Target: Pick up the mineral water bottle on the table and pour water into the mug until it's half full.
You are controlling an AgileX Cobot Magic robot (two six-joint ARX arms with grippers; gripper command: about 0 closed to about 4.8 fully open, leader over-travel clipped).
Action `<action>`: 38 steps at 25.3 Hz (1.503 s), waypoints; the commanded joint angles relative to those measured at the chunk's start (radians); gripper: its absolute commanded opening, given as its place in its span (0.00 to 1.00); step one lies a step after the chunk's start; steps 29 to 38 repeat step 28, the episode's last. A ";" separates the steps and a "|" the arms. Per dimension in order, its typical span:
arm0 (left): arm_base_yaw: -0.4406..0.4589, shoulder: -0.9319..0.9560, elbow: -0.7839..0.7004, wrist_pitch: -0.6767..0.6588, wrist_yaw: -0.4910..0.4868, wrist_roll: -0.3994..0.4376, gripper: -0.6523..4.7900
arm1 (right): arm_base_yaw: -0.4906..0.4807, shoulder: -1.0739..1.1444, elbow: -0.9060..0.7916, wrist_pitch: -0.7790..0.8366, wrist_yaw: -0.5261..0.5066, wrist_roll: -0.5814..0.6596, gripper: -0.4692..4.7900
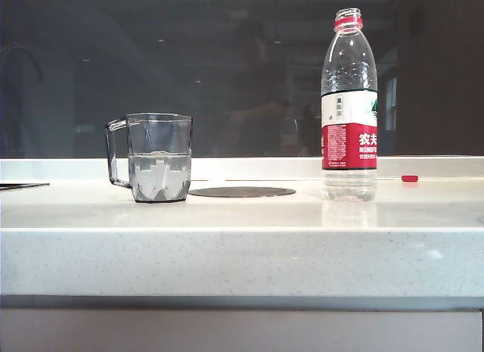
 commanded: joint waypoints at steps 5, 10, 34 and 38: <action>0.002 0.000 0.003 0.012 0.002 0.004 0.11 | 0.000 -0.002 -0.003 0.016 -0.002 0.000 0.09; 0.001 0.000 0.003 0.013 0.019 0.004 0.11 | 0.000 -0.002 -0.003 0.016 -0.002 0.000 0.09; 0.002 0.000 0.003 0.010 0.022 0.004 0.11 | 0.000 -0.002 -0.003 0.016 -0.002 0.000 0.09; 0.002 0.000 0.003 0.010 0.022 0.004 0.11 | 0.000 -0.002 -0.003 0.016 -0.002 0.000 0.09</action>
